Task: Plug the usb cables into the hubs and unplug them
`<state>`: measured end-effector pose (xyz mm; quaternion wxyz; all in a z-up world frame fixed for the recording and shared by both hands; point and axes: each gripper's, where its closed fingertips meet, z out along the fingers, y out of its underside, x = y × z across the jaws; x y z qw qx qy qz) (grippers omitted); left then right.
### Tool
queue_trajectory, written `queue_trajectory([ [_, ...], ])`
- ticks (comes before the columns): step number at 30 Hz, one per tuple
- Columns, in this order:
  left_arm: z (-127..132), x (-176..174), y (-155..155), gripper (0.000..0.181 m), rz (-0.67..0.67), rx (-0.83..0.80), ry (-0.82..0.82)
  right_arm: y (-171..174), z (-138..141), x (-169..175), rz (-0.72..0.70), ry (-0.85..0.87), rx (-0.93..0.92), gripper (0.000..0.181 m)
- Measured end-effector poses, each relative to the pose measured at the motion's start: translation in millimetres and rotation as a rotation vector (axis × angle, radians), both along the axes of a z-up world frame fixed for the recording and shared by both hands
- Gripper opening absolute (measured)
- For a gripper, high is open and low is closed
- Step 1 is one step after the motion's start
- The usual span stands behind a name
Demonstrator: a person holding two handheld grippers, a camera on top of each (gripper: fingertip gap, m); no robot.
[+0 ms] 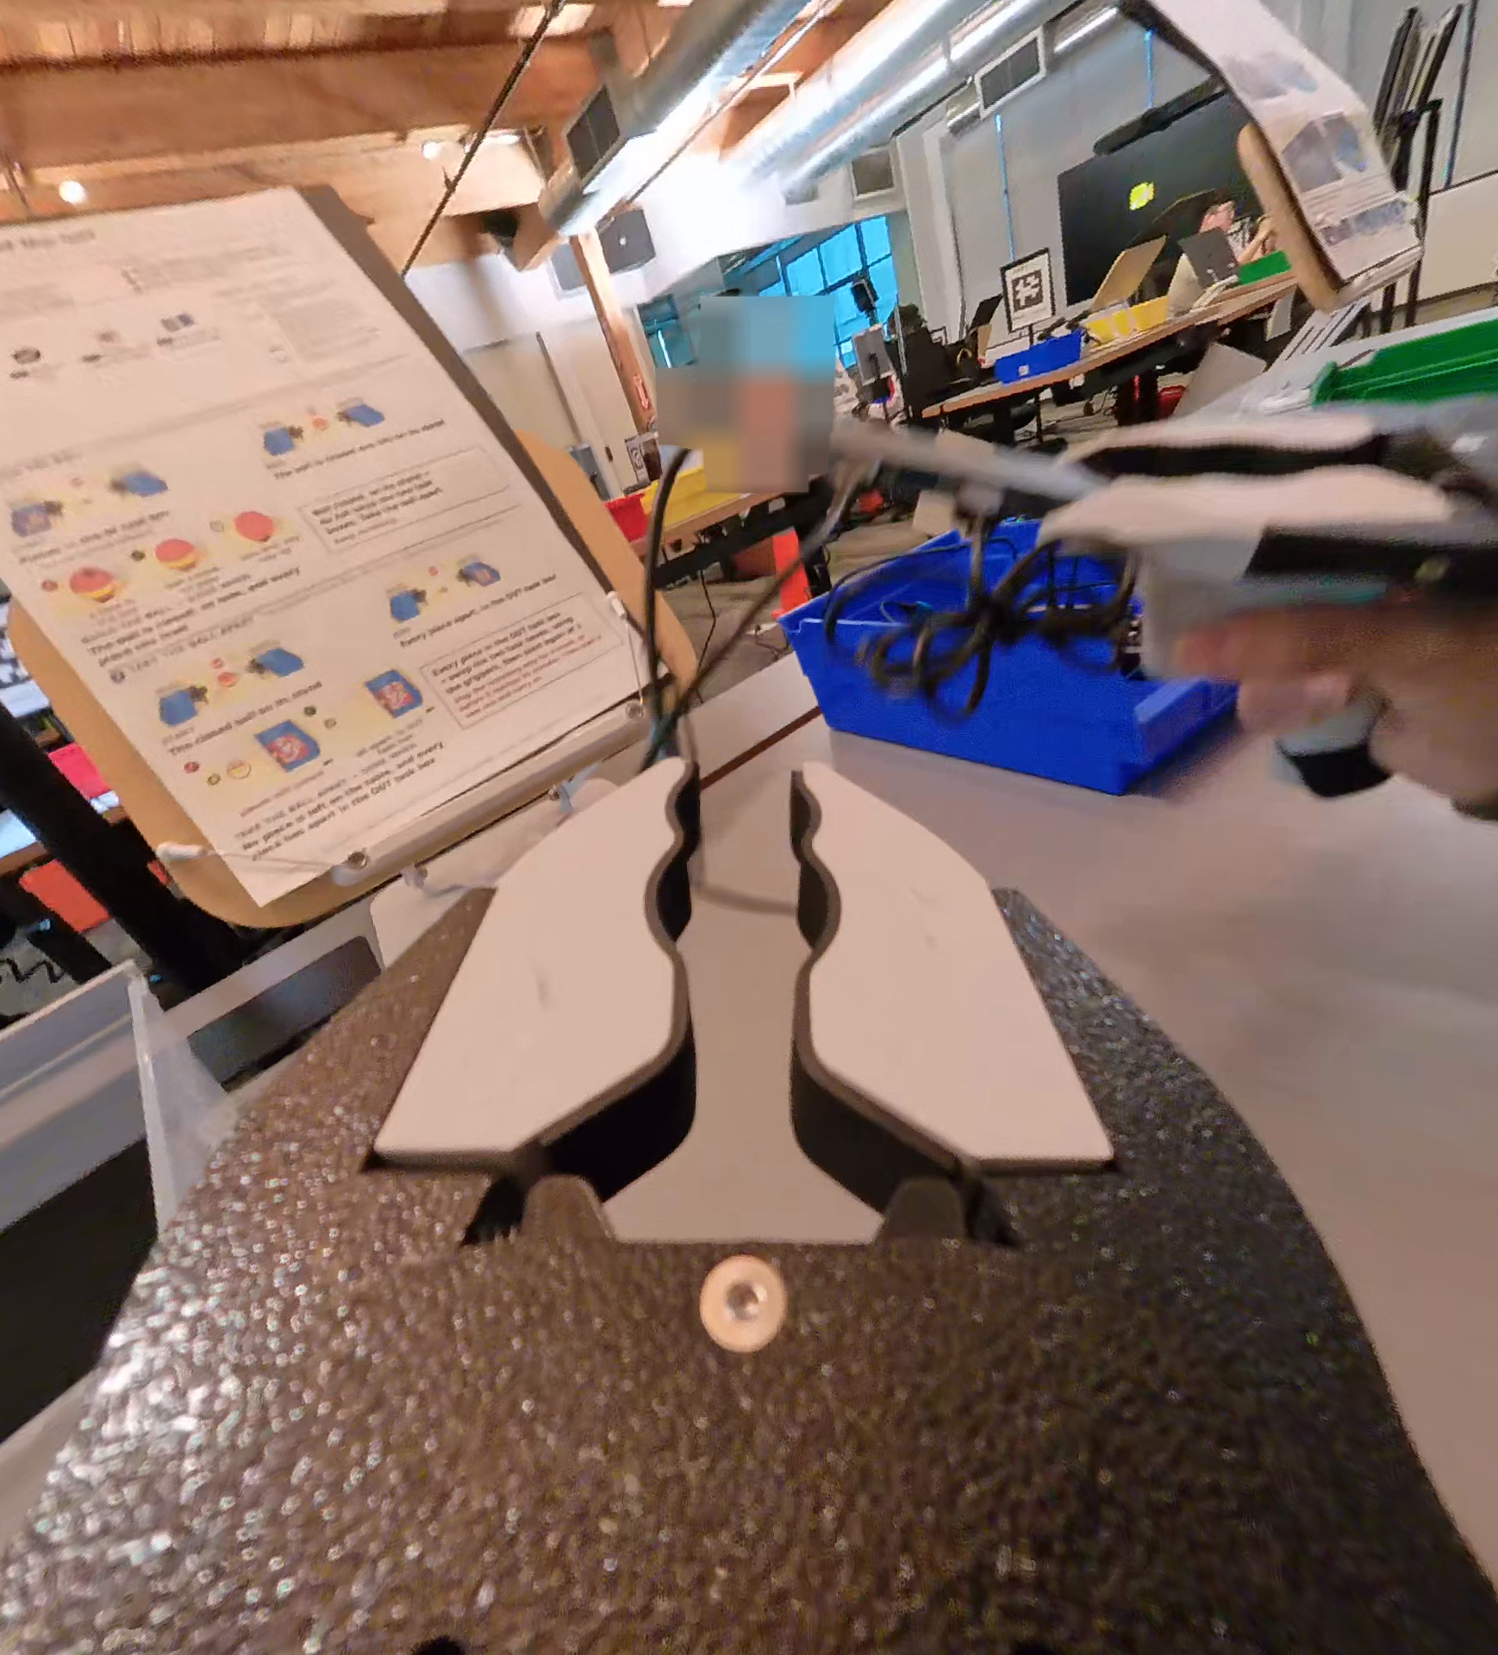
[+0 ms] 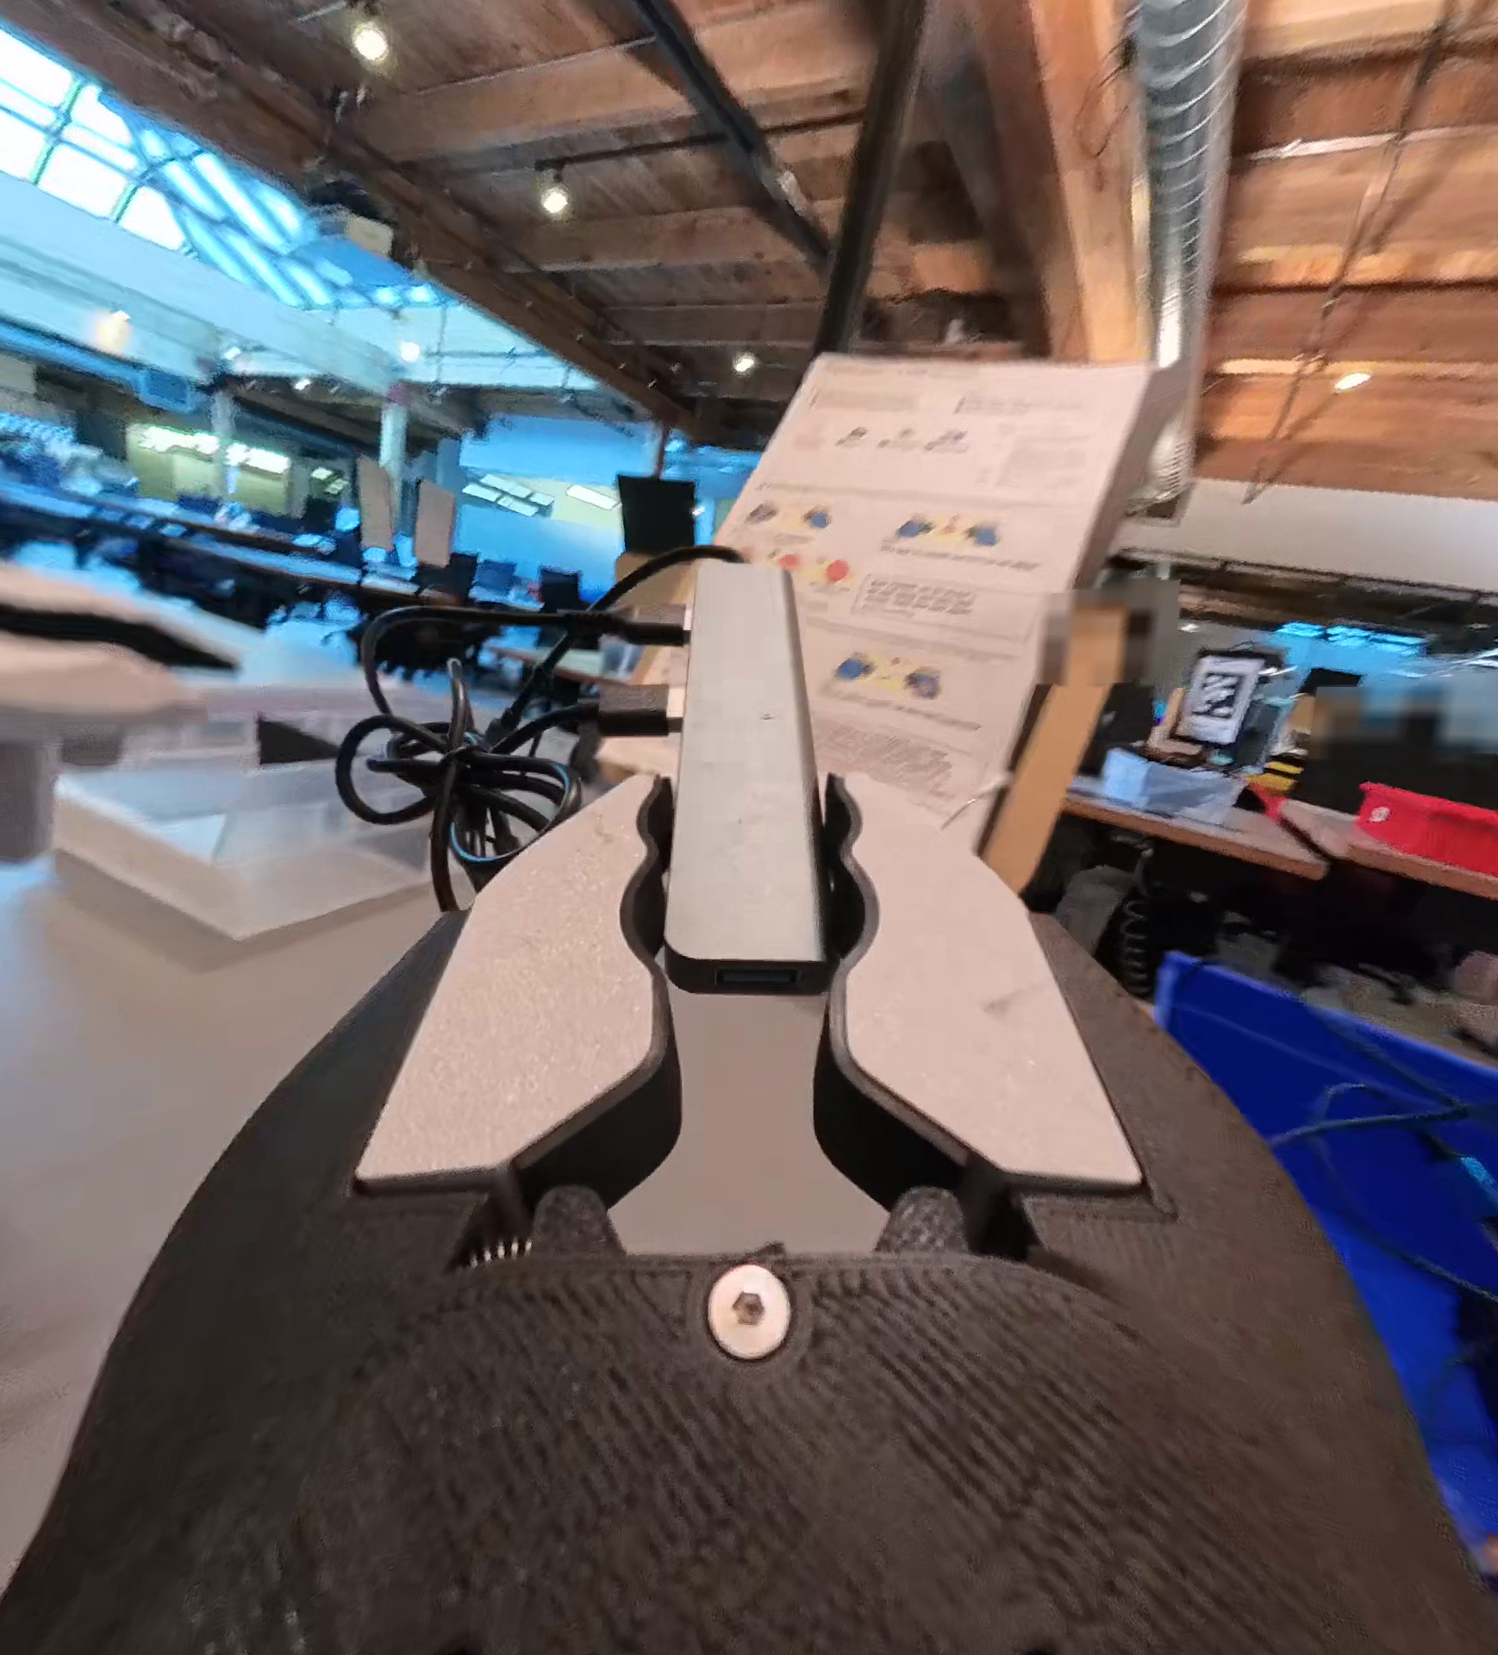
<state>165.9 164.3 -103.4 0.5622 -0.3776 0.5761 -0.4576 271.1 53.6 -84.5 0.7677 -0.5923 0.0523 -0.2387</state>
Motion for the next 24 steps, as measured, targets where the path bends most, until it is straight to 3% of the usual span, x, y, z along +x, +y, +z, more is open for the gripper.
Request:
queue_trajectory([
  [5,-10,3,4,0.018,-0.003,-0.027,0.051,-99,65,57,-0.244,0.083,0.286,0.032],
  [8,-17,5,4,0.018,-0.006,-0.009,0.093,-159,74,93,-0.386,0.115,0.352,0.032],
  [10,-19,6,3,0.018,-0.014,-0.007,0.109,-179,65,113,-0.454,0.136,0.327,0.032],
  [13,-21,6,0,0.017,-0.031,-0.010,0.118,-183,38,145,-0.531,0.201,0.247,0.032],
  [16,-26,8,-3,0.017,-0.039,-0.019,0.140,-162,4,173,-0.547,0.302,0.137,0.032],
  [24,-41,14,-15,0.017,-0.067,-0.003,0.196,-122,-76,204,-0.659,0.440,-0.250,0.035],
])
